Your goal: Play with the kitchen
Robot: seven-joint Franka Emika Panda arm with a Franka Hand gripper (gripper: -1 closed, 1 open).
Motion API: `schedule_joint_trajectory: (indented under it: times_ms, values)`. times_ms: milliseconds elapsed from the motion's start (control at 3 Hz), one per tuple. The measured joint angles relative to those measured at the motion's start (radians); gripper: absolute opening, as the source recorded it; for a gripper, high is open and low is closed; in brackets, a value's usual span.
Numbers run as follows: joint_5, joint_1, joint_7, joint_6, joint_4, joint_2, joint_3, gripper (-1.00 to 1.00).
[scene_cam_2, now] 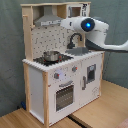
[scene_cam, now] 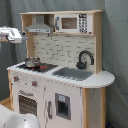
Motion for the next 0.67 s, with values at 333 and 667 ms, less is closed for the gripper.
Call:
schedule_joint_trajectory:
  times_ms: [333,667]
  values:
    - [-0.033,0.071,0.009,0.072,-0.091,-0.006,-0.040,1.00]
    - [-0.064,0.135,0.016,0.140,-0.172,-0.013,-0.079,1.00]
